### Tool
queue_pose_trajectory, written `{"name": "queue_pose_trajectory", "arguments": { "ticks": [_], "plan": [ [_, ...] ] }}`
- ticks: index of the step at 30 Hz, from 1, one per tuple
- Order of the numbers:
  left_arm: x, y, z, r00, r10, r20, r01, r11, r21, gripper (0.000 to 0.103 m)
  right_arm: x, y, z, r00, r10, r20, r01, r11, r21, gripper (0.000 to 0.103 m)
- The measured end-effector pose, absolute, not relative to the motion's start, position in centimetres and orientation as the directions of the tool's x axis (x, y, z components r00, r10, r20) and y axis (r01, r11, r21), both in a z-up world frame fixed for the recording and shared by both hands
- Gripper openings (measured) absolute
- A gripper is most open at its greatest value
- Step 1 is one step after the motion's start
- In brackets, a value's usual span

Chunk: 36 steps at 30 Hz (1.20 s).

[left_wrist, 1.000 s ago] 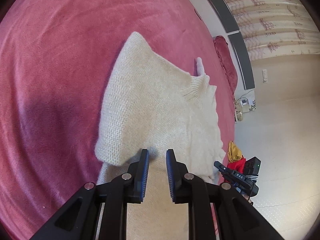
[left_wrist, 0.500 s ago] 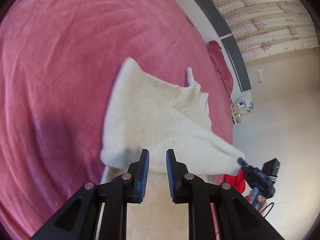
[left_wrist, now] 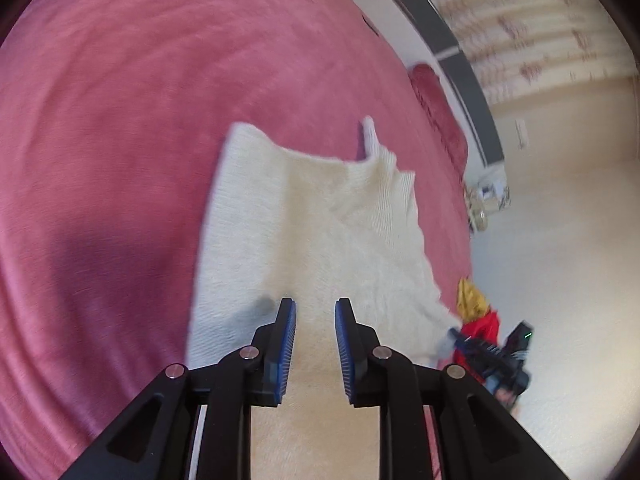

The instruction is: Fold clothes

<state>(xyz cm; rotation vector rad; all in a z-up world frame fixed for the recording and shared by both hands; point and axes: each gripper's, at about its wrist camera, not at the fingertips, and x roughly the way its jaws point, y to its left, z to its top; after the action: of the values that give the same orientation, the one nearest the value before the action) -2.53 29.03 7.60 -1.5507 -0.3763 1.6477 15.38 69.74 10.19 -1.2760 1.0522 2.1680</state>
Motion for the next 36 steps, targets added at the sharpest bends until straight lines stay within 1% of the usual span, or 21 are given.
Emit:
{"name": "queue_pose_trajectory", "arguments": {
  "ticks": [3, 5, 6, 7, 9, 10, 11, 12, 14, 15, 16, 17, 18, 20, 22, 24, 28, 32, 34, 35, 36],
  "plan": [
    [-2.0, 31.5, 6.2, 0.104, 0.635, -0.765, -0.411, -0.673, -0.615, 0.020, 16.6, 70.3, 12.7, -0.580, 0.044, -0.814, -0.653, -0.622, 0.432, 0.022],
    [-1.8, 32.2, 5.3, 0.099, 0.587, -0.803, -0.442, -0.697, -0.564, 0.020, 15.9, 69.9, 13.0, -0.607, -0.005, -0.795, -0.608, -0.642, 0.468, 0.023],
    [-1.9, 32.1, 5.2, 0.097, 0.586, -0.805, -0.447, -0.697, -0.561, 0.019, 15.4, 69.6, 13.0, -0.614, -0.038, -0.788, -0.583, -0.652, 0.486, 0.026],
    [-2.0, 31.9, 5.1, 0.104, 0.590, -0.801, -0.441, -0.694, -0.569, 0.018, 14.8, 69.4, 12.4, -0.601, -0.064, -0.797, -0.575, -0.658, 0.487, 0.029],
    [-2.2, 31.5, 5.1, 0.109, 0.584, -0.804, -0.434, -0.700, -0.567, 0.018, 13.7, 69.3, 9.8, -0.540, -0.116, -0.834, -0.592, -0.652, 0.474, 0.030],
    [-2.2, 31.3, 5.2, 0.091, 0.563, -0.821, -0.446, -0.714, -0.539, 0.017, 13.7, 69.7, 8.0, -0.492, -0.131, -0.861, -0.630, -0.629, 0.455, 0.030],
    [-2.3, 31.0, 5.2, 0.081, 0.547, -0.833, -0.463, -0.720, -0.517, 0.016, 13.9, 70.1, 6.2, -0.431, -0.132, -0.893, -0.679, -0.605, 0.417, 0.025],
    [-2.4, 30.8, 5.2, 0.082, 0.536, -0.840, -0.471, -0.722, -0.507, 0.015, 14.4, 70.6, 5.4, -0.424, -0.133, -0.896, -0.703, -0.575, 0.418, 0.013],
    [-2.8, 30.3, 5.2, 0.080, 0.530, -0.844, -0.449, -0.737, -0.505, 0.011, 15.6, 71.2, 5.7, -0.432, -0.135, -0.892, -0.721, -0.542, 0.432, 0.013],
    [-3.0, 29.9, 5.6, 0.072, 0.541, -0.838, -0.428, -0.742, -0.516, 0.011, 16.0, 71.1, 6.1, -0.415, -0.124, -0.902, -0.727, -0.551, 0.410, 0.013],
    [-3.0, 29.8, 6.4, 0.060, 0.563, -0.824, -0.431, -0.730, -0.530, 0.012, 16.4, 71.0, 6.5, -0.399, -0.108, -0.911, -0.732, -0.561, 0.387, 0.013],
    [-3.0, 29.6, 7.1, 0.047, 0.584, -0.810, -0.434, -0.718, -0.544, 0.017, 16.7, 70.8, 7.0, -0.383, -0.092, -0.919, -0.736, -0.571, 0.363, 0.014],
    [-2.8, 29.6, 7.7, 0.038, 0.603, -0.797, -0.439, -0.706, -0.556, 0.019, 17.1, 70.8, 7.6, -0.396, -0.085, -0.914, -0.730, -0.574, 0.370, 0.017],
    [-2.5, 30.0, 8.7, 0.047, 0.636, -0.770, -0.443, -0.678, -0.587, 0.019, 18.1, 71.0, 9.0, -0.472, -0.095, -0.876, -0.704, -0.558, 0.440, 0.022],
    [-2.0, 30.9, 9.0, 0.054, 0.631, -0.774, -0.466, -0.670, -0.578, 0.020, 19.4, 71.2, 9.7, -0.562, -0.148, -0.814, -0.665, -0.503, 0.552, 0.040],
    [-1.6, 31.9, 8.6, 0.053, 0.602, -0.797, -0.489, -0.680, -0.547, 0.020, 20.4, 71.0, 8.7, -0.635, -0.248, -0.732, -0.613, -0.415, 0.672, 0.045],
    [-1.0, 31.8, 7.5, 0.088, 0.609, -0.788, -0.442, -0.686, -0.579, 0.020, 22.0, 70.8, 5.0, -0.688, -0.299, -0.661, -0.612, -0.250, 0.750, 0.045],
    [0.0, 31.8, 6.9, 0.099, 0.596, -0.796, -0.445, -0.689, -0.572, 0.020, 22.7, 71.2, 1.7, -0.769, -0.259, -0.584, -0.580, -0.099, 0.808, 0.045],
    [0.0, 31.2, 6.6, 0.113, 0.593, -0.797, -0.446, -0.687, -0.574, 0.020, 22.8, 71.3, 1.9, -0.811, -0.220, -0.543, -0.536, -0.093, 0.839, 0.045],
    [0.1, 31.1, 6.5, 0.117, 0.590, -0.799, -0.446, -0.688, -0.573, 0.020, 23.0, 70.9, 2.5, -0.818, -0.195, -0.541, -0.527, -0.121, 0.841, 0.045],
    [0.1, 31.1, 6.4, 0.118, 0.587, -0.801, -0.446, -0.689, -0.571, 0.020, 22.8, 70.3, 3.2, -0.808, -0.172, -0.564, -0.540, -0.168, 0.825, 0.045]
  ]
}}
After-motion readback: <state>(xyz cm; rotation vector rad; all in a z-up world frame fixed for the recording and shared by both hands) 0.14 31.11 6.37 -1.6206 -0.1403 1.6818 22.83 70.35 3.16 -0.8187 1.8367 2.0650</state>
